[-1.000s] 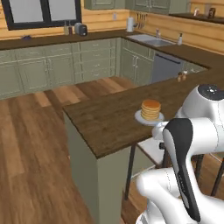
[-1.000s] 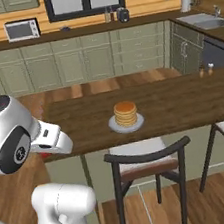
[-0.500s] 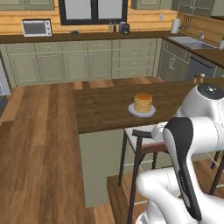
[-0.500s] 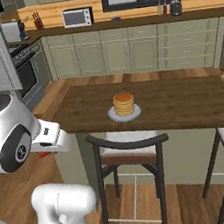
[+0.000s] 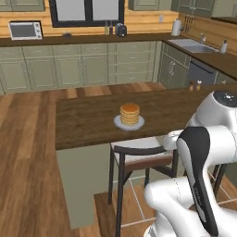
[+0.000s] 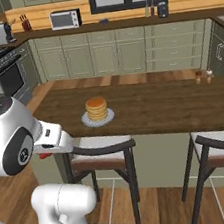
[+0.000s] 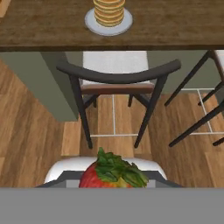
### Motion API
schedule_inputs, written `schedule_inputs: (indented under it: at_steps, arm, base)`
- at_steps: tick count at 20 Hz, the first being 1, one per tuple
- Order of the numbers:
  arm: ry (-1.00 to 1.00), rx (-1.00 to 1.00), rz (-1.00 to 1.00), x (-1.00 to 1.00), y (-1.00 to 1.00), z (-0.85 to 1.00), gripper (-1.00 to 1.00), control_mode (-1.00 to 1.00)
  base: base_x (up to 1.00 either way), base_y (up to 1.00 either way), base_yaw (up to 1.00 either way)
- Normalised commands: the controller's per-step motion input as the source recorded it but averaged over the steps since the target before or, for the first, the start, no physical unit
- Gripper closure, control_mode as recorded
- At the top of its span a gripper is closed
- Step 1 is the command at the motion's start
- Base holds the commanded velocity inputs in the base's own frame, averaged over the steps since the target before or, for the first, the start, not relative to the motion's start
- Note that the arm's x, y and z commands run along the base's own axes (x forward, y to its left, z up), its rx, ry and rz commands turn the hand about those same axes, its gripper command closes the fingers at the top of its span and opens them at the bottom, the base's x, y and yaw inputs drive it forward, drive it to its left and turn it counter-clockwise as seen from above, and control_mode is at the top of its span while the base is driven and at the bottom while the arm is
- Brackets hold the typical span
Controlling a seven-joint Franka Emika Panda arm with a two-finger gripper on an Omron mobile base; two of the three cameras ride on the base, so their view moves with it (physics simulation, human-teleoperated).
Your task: Take the strawberry from the fridge and place it on top of the pancake, located on the dining counter.
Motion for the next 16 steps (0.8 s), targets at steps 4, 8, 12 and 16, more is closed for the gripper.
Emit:
schedule_inputs:
  at_steps: [4,8,12,16]
  arm:
    - [0.0,0.0,0.0,0.0,0.0,0.0,1.0,1.0]
    - [0.0,0.0,0.0,0.0,0.0,0.0,1.0,1.0]
    - [0.0,0.0,0.0,0.0,0.0,0.0,1.0,1.0]
    - [0.0,0.0,0.0,0.0,0.0,0.0,1.0,1.0]
  base:
    - [0.96,0.31,0.2]
    - [0.55,0.0,0.04]
    - [0.19,-0.21,-0.04]
    - [0.0,-0.06,-0.01]
